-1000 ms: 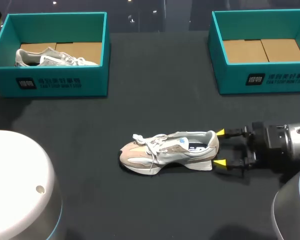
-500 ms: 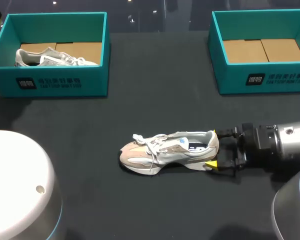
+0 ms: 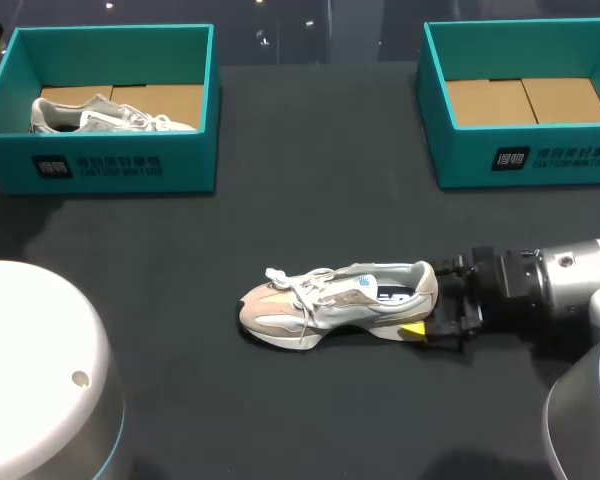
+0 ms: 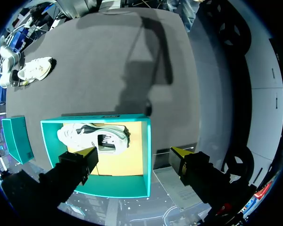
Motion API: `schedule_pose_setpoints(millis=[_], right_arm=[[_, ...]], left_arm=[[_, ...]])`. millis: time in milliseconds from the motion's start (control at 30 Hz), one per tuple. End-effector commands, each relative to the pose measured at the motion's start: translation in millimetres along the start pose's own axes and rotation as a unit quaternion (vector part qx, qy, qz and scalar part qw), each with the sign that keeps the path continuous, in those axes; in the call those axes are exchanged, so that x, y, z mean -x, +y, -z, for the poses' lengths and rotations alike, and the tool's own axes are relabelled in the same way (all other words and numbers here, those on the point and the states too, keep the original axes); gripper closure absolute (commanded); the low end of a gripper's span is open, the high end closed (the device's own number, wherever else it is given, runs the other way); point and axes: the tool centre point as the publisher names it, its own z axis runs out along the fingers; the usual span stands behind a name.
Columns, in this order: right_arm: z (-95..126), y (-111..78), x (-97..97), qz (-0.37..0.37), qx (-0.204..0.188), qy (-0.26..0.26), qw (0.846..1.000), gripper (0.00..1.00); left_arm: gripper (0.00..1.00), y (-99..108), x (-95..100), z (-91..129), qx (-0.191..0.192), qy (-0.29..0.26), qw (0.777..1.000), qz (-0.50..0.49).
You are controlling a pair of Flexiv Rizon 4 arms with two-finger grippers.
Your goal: Take the shoe out of the shoebox, open the shoe tongue, remove and reinsert the insole, then place the shoe into the shoebox
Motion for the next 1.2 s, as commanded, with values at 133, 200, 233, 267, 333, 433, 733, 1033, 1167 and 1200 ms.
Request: schedule_pose_setpoints(millis=[133, 200, 233, 267, 333, 433, 733, 1033, 1167, 1200], right_arm=[[-7.4, -2.0, 2.1, 0.003, 0.001, 0.004, 1.000, 0.00], [-8.2, -1.9, 2.5, 0.003, 0.002, 0.005, 1.000, 0.00], [-8.7, -1.9, 2.8, 0.003, 0.002, 0.006, 1.000, 0.02], [-9.1, -1.9, 3.1, 0.003, 0.003, 0.007, 1.000, 0.16], [-9.9, -2.0, 3.7, 0.003, 0.004, 0.008, 1.000, 0.53], [-10.7, -2.0, 5.1, 0.004, 0.005, 0.009, 1.000, 0.77], [-8.4, -1.4, 7.1, 0.004, 0.002, 0.010, 1.000, 1.00], [-1.7, -3.0, 5.1, 0.001, -0.002, 0.008, 1.000, 1.00], [-1.7, -3.4, 4.5, 0.001, 0.000, 0.009, 1.000, 1.00], [-1.7, -3.4, 4.5, 0.001, 0.000, 0.009, 1.000, 1.00]], left_arm=[[0.00, -1.7, -0.1, 0.7, 0.001, 0.001, 1.000, -0.001], [0.00, -1.7, -0.1, 0.7, 0.001, 0.001, 1.000, -0.001], [0.00, -1.7, -0.1, 0.7, 0.001, 0.001, 1.000, -0.001], [0.00, -1.7, -0.1, 0.7, 0.001, 0.001, 1.000, -0.001], [0.00, -1.7, -0.1, 0.7, 0.001, 0.001, 1.000, -0.001], [0.00, -1.7, -0.1, 0.7, 0.001, 0.001, 1.000, -0.001], [0.00, -1.7, -0.1, 0.7, 0.001, 0.001, 1.000, -0.001], [0.00, -1.7, -0.1, 0.7, 0.001, 0.001, 1.000, -0.001], [0.00, -1.7, -0.1, 0.7, 0.001, 0.001, 1.000, -0.001], [0.00, -1.7, -0.1, 0.7, 0.001, 0.001, 1.000, -0.001]])
